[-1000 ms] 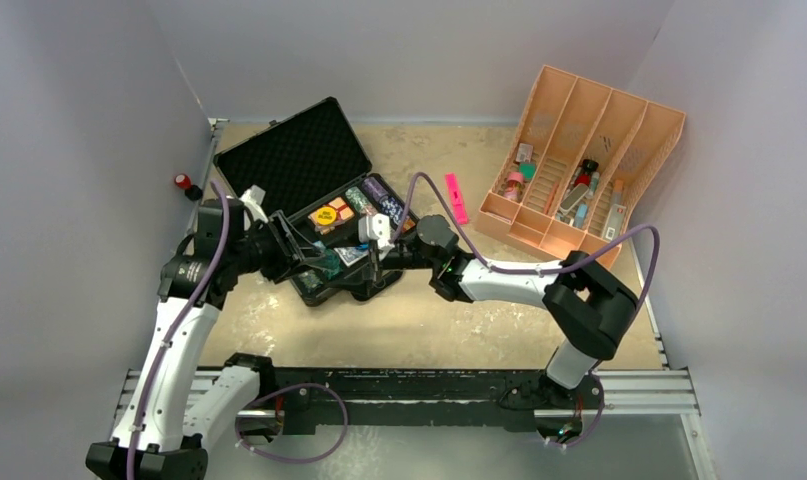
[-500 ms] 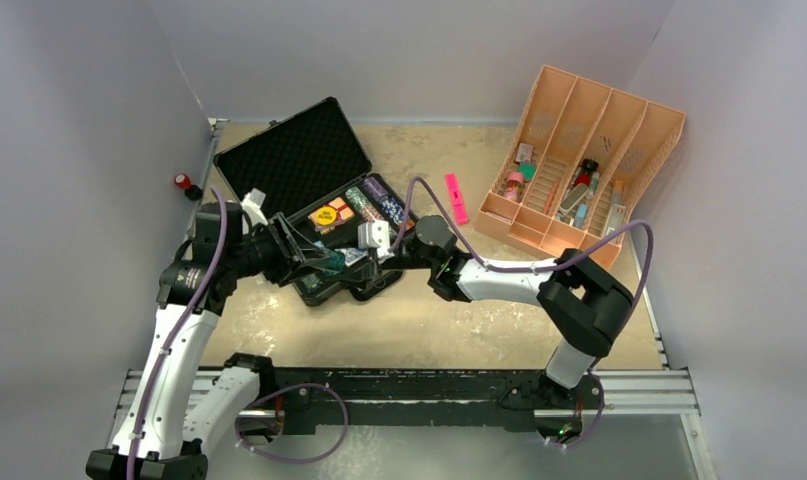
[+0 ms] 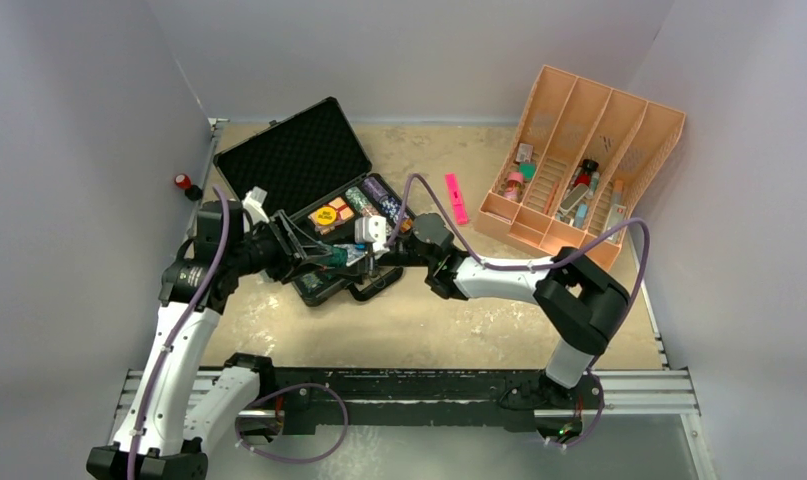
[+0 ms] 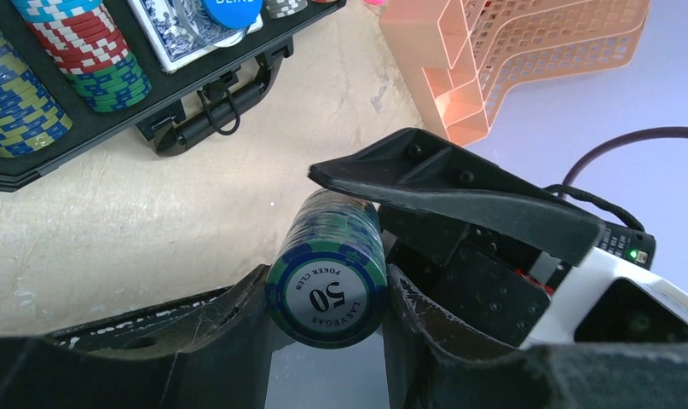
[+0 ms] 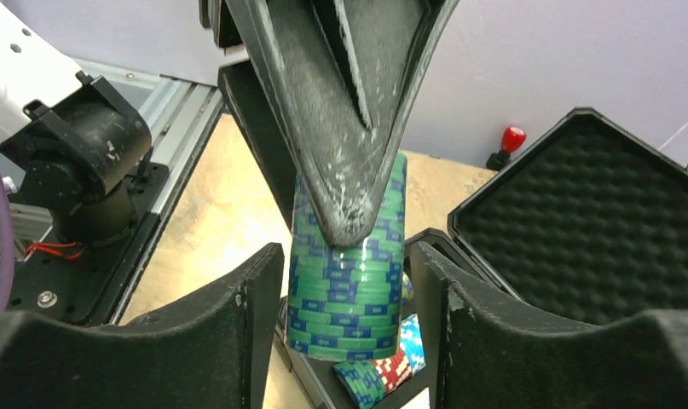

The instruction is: Pack up texas hold em set

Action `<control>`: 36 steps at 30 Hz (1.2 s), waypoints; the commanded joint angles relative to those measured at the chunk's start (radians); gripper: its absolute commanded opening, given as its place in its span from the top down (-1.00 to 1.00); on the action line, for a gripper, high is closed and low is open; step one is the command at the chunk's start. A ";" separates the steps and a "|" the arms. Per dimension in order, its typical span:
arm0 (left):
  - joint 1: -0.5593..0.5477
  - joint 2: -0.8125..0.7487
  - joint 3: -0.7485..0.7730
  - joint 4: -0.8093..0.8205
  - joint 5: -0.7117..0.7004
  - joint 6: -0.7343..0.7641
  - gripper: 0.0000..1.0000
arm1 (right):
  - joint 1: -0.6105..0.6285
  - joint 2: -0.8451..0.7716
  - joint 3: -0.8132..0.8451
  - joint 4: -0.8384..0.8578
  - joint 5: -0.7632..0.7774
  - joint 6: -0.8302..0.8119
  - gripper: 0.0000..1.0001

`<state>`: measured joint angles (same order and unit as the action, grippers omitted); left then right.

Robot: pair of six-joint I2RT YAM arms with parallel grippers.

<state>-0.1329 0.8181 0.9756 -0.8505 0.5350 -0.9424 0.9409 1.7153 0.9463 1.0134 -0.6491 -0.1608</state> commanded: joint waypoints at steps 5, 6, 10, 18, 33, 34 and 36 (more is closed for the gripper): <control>-0.004 -0.004 0.005 0.078 0.023 -0.032 0.96 | 0.008 -0.064 -0.006 0.097 -0.036 0.002 -0.06; -0.003 -0.005 0.005 0.080 0.023 -0.033 0.96 | 0.008 -0.060 -0.003 0.095 -0.039 0.003 0.09; -0.004 -0.006 0.007 0.090 0.026 -0.040 0.96 | 0.009 -0.030 0.029 0.039 -0.038 -0.003 0.42; -0.004 -0.010 0.009 0.108 0.035 -0.052 0.90 | 0.008 -0.034 0.029 0.050 0.006 0.005 -0.15; -0.004 -0.003 0.113 0.002 -0.212 0.059 -0.22 | 0.008 -0.033 0.077 -0.025 0.117 0.129 1.00; -0.004 0.005 0.157 -0.030 -0.313 0.093 -0.30 | 0.009 -0.029 0.085 -0.035 0.142 0.157 1.00; -0.004 0.013 0.253 -0.099 -0.543 0.166 -0.36 | 0.010 -0.010 0.096 -0.046 0.210 0.241 1.00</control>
<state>-0.1364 0.8349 1.0386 -0.8917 0.3733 -0.9081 0.9485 1.7012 0.9745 0.9562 -0.5713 -0.0689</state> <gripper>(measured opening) 0.653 0.435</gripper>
